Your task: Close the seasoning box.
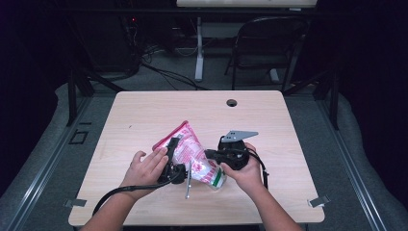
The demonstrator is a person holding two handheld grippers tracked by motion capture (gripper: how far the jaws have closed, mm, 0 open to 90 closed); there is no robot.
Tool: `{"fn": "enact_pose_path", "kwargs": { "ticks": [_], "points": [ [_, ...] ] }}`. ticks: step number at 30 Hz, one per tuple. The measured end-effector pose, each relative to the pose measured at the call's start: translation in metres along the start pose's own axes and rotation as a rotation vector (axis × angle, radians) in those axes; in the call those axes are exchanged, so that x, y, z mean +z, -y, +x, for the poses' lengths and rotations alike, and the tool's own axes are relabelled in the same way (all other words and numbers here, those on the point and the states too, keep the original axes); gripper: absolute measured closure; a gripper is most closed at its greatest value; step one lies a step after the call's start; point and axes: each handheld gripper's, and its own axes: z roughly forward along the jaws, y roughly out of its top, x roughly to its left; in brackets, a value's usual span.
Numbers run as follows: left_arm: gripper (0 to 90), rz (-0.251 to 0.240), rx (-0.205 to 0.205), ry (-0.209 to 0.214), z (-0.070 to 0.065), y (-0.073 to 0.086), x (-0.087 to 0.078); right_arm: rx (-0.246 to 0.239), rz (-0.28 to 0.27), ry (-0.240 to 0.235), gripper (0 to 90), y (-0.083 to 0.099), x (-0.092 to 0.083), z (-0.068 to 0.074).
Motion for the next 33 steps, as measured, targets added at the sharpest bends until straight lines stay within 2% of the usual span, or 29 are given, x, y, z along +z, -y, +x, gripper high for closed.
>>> {"fn": "enact_pose_path", "kwargs": {
  "ticks": [1,16,20,27,29,33],
  "points": [
    [59.6,0.004,-0.005,0.009,0.0,0.0002,0.0001,0.0,-0.001,-0.002,90.0,0.0,0.0001,-0.0001],
    [59.8,0.01,0.013,-0.002,0.0019,0.0009,-0.0002,0.009,-0.013,-0.002,90.0,-0.0005,0.0017,-0.0001],
    [59.8,0.006,0.03,-0.008,0.003,0.001,-0.0008,0.011,-0.015,-0.003,90.0,-0.0004,0.0017,0.0],
    [59.9,0.008,0.029,0.005,0.0031,0.0013,-0.0011,0.011,-0.014,-0.003,90.0,0.0004,0.0019,0.0001],
    [59.9,0.002,0.043,-0.011,0.0046,0.0008,-0.0013,0.012,-0.018,-0.006,90.0,0.0007,0.0019,0.0],
    [59.9,0.002,0.053,-0.01,0.0057,0.0001,-0.0014,0.011,-0.017,-0.004,90.0,0.001,0.0015,-0.0001]
  ]
}}
